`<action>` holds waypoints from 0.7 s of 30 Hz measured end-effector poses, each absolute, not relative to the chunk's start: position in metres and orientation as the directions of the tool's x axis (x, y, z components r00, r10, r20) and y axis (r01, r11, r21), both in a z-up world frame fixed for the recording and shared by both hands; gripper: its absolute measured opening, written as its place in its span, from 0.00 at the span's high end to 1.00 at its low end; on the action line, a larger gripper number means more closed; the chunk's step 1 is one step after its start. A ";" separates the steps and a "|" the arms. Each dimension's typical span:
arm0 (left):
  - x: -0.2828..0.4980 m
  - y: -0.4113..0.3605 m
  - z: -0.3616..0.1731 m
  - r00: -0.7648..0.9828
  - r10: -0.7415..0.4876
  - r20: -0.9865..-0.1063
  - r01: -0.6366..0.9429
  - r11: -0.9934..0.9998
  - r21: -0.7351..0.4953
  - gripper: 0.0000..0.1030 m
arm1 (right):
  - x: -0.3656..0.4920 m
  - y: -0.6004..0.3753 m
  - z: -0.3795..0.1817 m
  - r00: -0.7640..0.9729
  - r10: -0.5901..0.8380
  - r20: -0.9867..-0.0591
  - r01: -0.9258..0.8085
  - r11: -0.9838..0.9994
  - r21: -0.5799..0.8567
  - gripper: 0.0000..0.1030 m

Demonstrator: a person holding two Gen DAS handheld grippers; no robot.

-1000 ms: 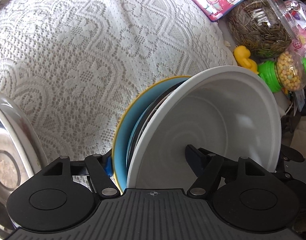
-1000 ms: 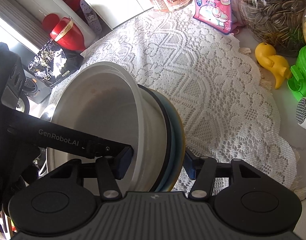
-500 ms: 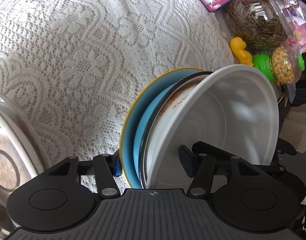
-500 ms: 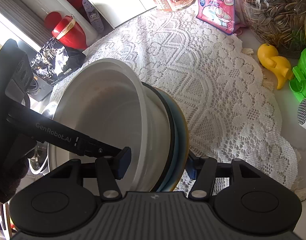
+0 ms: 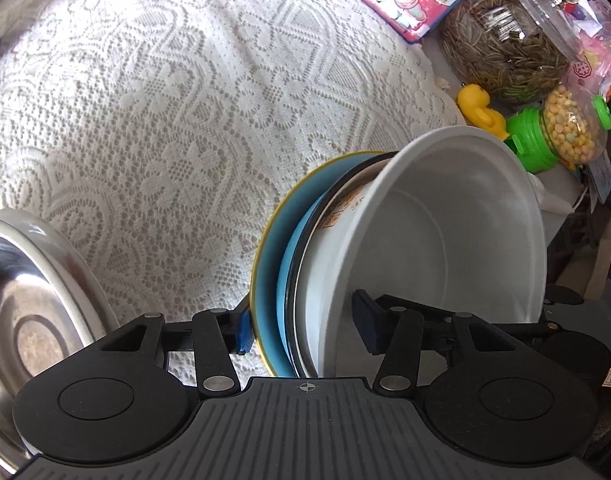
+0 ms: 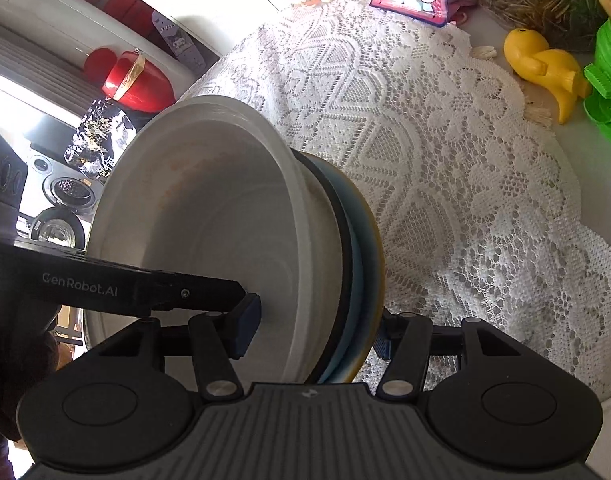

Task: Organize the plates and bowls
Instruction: 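Hold the bowl stack on its side with both grippers, rims clamped, then carry the bowl stack with both grippers toward the steel bowl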

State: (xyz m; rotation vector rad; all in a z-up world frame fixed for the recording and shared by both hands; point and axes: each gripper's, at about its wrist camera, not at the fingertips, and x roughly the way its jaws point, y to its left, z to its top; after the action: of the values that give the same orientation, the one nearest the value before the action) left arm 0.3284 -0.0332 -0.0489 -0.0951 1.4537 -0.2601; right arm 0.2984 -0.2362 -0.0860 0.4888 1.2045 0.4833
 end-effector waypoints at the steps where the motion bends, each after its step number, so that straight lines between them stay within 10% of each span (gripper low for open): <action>1: 0.327 -0.034 -0.047 0.112 -0.219 -0.969 0.130 0.970 -0.205 0.48 | 0.299 -0.236 -0.086 0.288 0.591 -0.753 -0.097 0.800 0.592 0.46; 21: 0.336 -0.034 -0.055 0.146 -0.211 -0.967 0.129 0.973 -0.193 0.39 | 0.316 -0.239 -0.094 0.280 0.620 -0.733 -0.071 0.775 0.628 0.53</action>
State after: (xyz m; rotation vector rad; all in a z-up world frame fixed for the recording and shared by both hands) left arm 0.3356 -0.0342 -0.0551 -0.0691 1.4031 -0.2450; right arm 0.3162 -0.2388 -0.0935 0.5376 1.2092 0.4939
